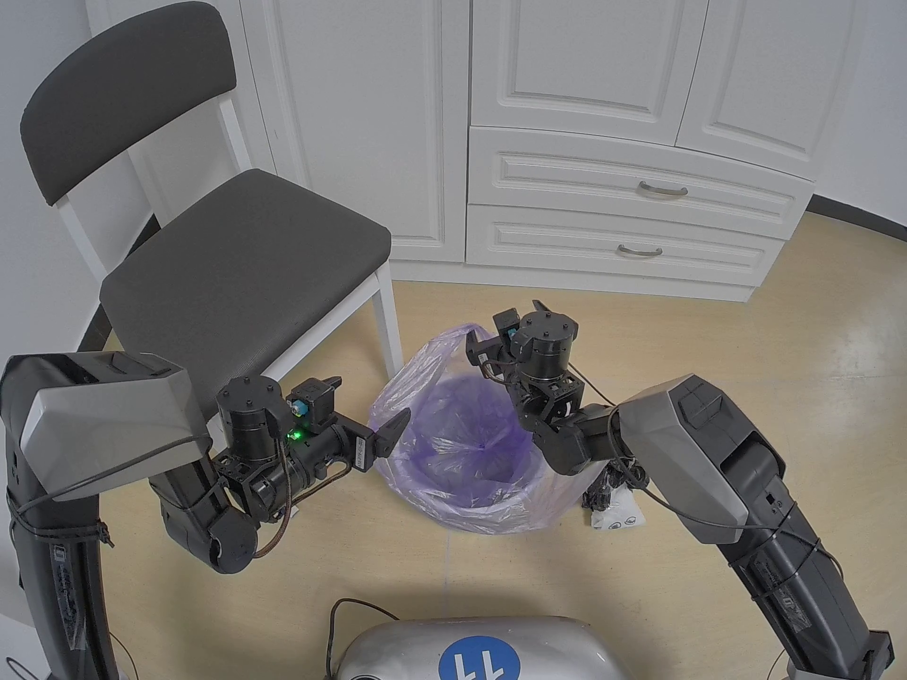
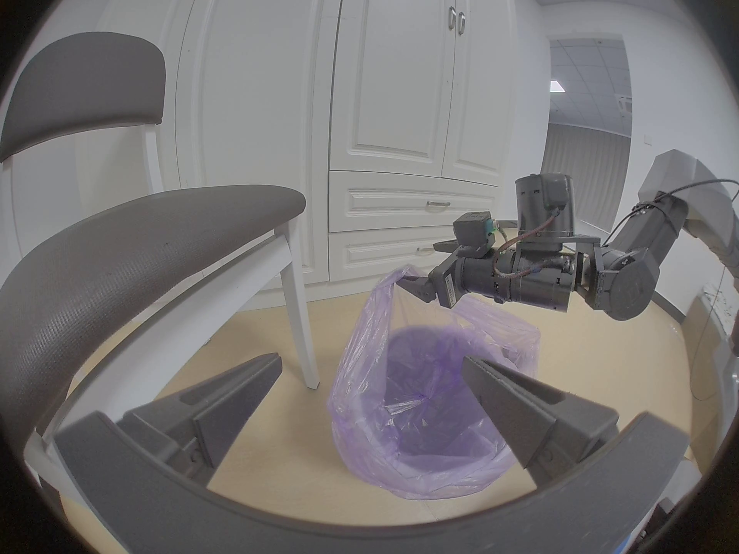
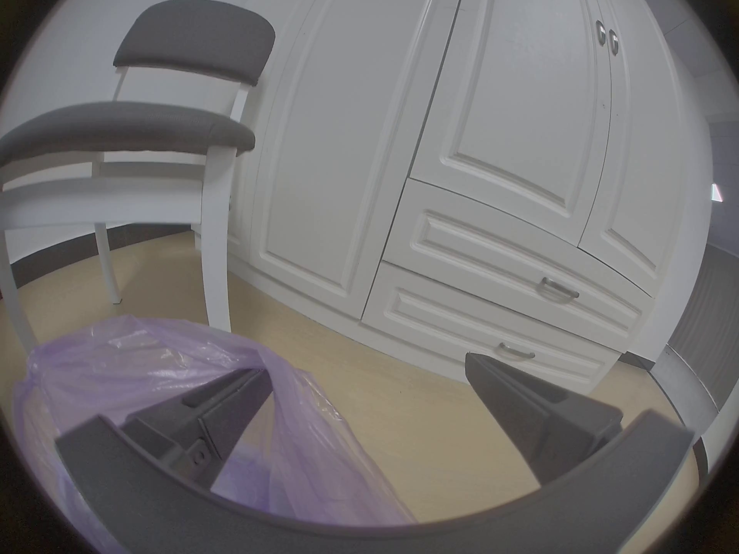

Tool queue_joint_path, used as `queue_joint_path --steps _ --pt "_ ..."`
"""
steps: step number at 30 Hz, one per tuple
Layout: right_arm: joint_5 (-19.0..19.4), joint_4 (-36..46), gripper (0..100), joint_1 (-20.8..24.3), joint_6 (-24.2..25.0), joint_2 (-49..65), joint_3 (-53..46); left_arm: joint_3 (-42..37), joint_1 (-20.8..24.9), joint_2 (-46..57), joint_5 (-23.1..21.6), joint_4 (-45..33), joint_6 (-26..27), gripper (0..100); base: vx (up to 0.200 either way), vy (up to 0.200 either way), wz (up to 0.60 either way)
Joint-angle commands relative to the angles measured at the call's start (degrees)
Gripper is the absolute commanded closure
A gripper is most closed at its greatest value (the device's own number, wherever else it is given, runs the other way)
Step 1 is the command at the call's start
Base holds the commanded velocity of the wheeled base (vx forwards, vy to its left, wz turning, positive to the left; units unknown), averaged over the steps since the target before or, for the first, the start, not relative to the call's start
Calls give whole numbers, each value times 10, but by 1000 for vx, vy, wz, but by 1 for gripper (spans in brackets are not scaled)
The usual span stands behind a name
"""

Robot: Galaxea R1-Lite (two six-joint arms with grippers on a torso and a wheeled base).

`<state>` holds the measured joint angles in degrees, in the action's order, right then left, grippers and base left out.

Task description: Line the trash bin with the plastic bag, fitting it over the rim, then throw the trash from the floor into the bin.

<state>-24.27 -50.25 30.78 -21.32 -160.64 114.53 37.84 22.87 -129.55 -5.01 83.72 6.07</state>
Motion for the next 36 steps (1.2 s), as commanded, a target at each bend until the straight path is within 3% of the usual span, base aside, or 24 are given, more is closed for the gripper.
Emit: queue_joint_path --steps 1,12,27,36 --pt "10 11 0 7 -1 59 -79 -1 0 0 0 1 0 0 0 0 0" --pt "73 33 0 10 7 199 -362 -9 0 4 0 1 3 0 0 0 0" --pt "74 27 0 45 66 351 -550 -43 1 27 1 -7 24 0 0 0 0" --pt "66 2 0 60 136 434 -684 -96 4 70 4 -8 24 0 0 0 0"
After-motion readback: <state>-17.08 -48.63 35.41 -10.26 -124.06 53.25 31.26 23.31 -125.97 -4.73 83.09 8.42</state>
